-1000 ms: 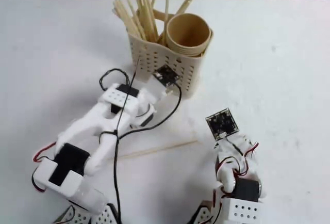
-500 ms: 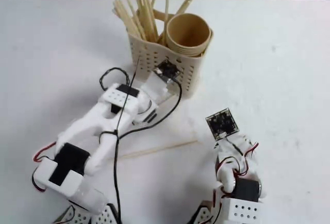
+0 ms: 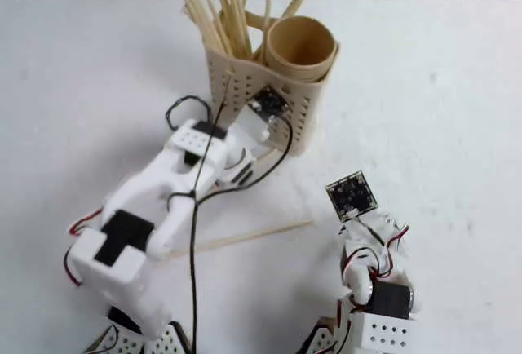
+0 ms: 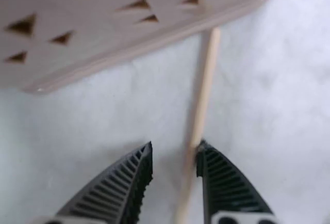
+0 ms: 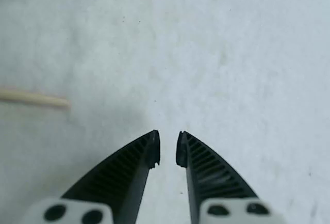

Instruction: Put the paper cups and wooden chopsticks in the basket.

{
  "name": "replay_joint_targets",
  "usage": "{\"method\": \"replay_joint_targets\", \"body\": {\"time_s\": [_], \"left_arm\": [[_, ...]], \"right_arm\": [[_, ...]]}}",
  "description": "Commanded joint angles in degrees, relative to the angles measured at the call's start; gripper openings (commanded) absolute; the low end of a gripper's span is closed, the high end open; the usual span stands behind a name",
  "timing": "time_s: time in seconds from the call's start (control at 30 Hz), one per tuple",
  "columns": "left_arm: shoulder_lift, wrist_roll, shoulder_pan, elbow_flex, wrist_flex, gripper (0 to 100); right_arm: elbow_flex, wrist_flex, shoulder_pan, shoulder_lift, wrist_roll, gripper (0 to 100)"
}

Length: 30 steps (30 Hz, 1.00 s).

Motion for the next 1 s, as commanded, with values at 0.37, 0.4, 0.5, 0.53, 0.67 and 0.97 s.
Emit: {"method": "replay_joint_targets", "body": {"time_s": [0.37, 0.4, 0.5, 0.53, 0.67, 0.97], "left_arm": [[5.9, 3.1, 0.6, -10.2, 8.7, 2], [5.2, 3.1, 0.6, -9.2, 8.1, 2], [3.0, 3.2, 0.6, -6.1, 5.7, 2], [2.2, 3.2, 0.6, -4.8, 4.8, 2], [-2.5, 3.2, 0.6, 1.3, 0.4, 2], [-15.7, 3.2, 0.4, 14.2, -0.6, 2]], "right_arm": [[0.5, -0.5, 0.0, -0.6, 0.4, 7.0], [0.5, -0.5, 0.0, -0.6, 0.4, 7.0], [0.5, -0.5, 0.0, -0.6, 0.4, 7.0], [0.5, -0.5, 0.0, -0.6, 0.4, 7.0], [0.5, -0.5, 0.0, -0.6, 0.4, 7.0], [0.5, -0.5, 0.0, -0.6, 0.4, 7.0]]}}
